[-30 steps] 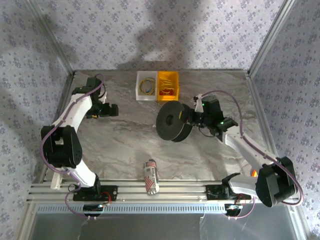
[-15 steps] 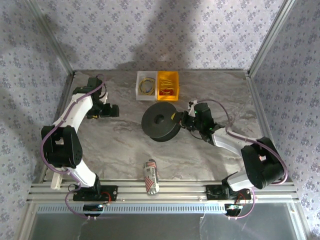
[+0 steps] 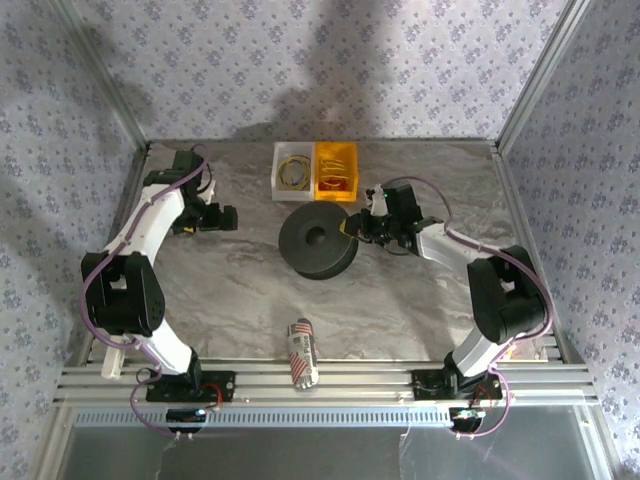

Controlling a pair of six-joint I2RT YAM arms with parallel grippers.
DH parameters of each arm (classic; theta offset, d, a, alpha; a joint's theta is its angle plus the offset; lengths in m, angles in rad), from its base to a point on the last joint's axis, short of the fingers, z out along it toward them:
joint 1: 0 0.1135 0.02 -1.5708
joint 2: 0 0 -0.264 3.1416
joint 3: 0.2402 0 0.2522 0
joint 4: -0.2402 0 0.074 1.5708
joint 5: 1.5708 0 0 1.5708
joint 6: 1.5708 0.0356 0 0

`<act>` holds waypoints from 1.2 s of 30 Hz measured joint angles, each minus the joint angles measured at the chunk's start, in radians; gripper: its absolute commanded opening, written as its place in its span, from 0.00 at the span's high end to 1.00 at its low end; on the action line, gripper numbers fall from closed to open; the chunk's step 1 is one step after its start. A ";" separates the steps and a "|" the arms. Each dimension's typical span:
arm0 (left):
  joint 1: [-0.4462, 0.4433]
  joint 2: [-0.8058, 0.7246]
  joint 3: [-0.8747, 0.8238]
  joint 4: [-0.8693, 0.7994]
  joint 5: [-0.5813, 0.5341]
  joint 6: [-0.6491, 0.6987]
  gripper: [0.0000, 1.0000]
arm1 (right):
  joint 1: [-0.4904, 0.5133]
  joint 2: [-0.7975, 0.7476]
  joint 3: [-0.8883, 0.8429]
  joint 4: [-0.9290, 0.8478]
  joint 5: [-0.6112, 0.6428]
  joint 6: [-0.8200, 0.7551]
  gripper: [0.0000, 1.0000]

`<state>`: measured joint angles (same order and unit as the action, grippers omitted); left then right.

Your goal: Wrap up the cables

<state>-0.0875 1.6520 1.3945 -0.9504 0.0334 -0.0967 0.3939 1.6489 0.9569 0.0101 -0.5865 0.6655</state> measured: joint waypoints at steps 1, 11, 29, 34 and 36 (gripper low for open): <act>0.000 0.000 0.000 0.000 0.000 0.001 0.00 | -0.001 0.013 -0.007 -0.005 -0.008 -0.004 1.00; 0.000 0.007 0.015 -0.020 0.000 0.008 0.00 | 0.022 0.056 -0.029 -0.079 0.008 -0.073 0.58; -0.011 0.007 0.031 -0.043 -0.004 0.019 0.00 | 0.113 0.025 0.559 -0.727 0.488 -0.452 0.01; -0.014 0.007 0.031 -0.045 -0.005 0.026 0.00 | 0.108 0.241 0.824 -0.718 0.531 -0.537 0.11; -0.018 0.007 0.031 -0.045 -0.005 0.026 0.00 | 0.102 0.341 0.933 -0.718 0.534 -0.565 0.18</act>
<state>-0.1051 1.6592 1.4258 -0.9955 0.0284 -0.0708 0.4957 1.9900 1.8900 -0.7082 -0.0528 0.1009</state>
